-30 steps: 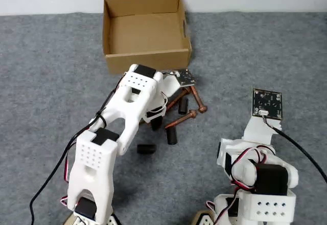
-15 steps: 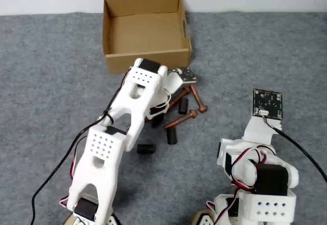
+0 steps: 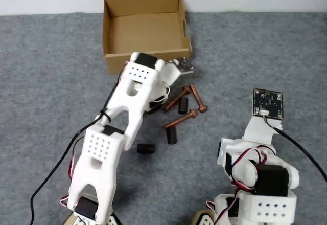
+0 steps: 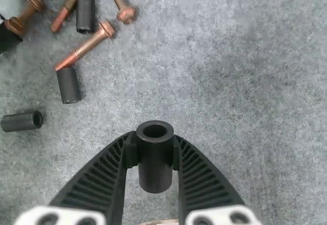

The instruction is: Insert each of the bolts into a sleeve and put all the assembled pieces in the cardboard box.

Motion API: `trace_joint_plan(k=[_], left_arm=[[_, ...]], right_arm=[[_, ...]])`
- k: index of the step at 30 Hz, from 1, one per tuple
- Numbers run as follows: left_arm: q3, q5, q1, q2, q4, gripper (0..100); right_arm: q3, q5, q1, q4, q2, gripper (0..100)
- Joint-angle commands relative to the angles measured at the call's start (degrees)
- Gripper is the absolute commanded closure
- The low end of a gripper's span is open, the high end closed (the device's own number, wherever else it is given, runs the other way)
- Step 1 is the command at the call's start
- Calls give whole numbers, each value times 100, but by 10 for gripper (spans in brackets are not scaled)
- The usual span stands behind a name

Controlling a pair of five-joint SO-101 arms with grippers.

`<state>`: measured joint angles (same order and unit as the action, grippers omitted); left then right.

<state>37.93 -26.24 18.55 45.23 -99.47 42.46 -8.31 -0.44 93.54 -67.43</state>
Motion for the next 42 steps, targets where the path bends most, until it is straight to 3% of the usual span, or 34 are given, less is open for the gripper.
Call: trace_joint_plan(k=[1, 4, 10, 13, 17, 22, 32, 42], left_arm=[[-620, 79, 79, -1556, -105, 995], [-1226, 158, 79, -2646, -97, 994], [-2185, 1732, 26, -4501, -88, 994], [-2695, 1793, 44, -5231, -70, 995], [-3512, 2330, 26, -6242, 422, 996], [-4919, 3200, 26, -7604, 1618, 996], [-7204, 5459, 70, -9969, 3604, 996], [-8848, 6154, 88, -12237, 5547, 996]], right_arm=[[-501, -26, 22, 48, -48, 991], [-703, -26, 22, 286, -48, 991], [-976, -35, 31, 673, -57, 991], [-967, -44, 31, 470, -215, 991], [-862, -35, 22, -4, -637, 991], [-220, -35, -48, -470, -1086, 991], [1213, -35, -1851, -1965, -1947, 990], [2101, -35, -3662, -3327, -2299, 990]])
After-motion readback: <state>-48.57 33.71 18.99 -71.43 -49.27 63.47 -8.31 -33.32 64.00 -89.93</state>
